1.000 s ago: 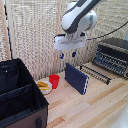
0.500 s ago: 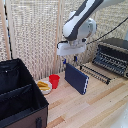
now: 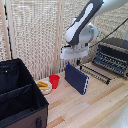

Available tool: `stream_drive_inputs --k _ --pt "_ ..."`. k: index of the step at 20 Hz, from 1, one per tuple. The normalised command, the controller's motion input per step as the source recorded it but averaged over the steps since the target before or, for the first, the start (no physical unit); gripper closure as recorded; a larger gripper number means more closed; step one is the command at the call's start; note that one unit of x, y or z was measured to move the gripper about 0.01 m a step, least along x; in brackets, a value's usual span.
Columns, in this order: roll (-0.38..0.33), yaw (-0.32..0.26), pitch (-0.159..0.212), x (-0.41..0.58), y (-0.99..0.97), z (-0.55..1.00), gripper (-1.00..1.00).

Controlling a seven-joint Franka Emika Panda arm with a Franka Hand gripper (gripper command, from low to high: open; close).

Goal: Gently maneuver your gripper in the book's direction. Confidently hold the book by angling your gripper properly. Relocate the book to the caddy. Pinpoint the back pocket of the caddy and set the book down inside it.

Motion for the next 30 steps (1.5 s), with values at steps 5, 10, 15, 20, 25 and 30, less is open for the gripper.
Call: stream_drive_inputs --k 5,10,15,20,25,30 --pt "-0.026 0.039 0.016 0.182 -0.10 -0.31 -1.00" --pt "-0.048 0.084 0.058 0.171 0.00 -0.23 1.00" --pt "-0.052 0.053 0.086 0.179 0.02 -0.17 1.00" --pt "-0.054 0.036 0.093 0.221 0.04 -0.13 1.00" --pt "-0.037 -0.219 -0.040 0.044 0.32 -0.16 1.00" --pt "-0.019 -0.360 -0.006 0.008 0.13 0.04 1.00"
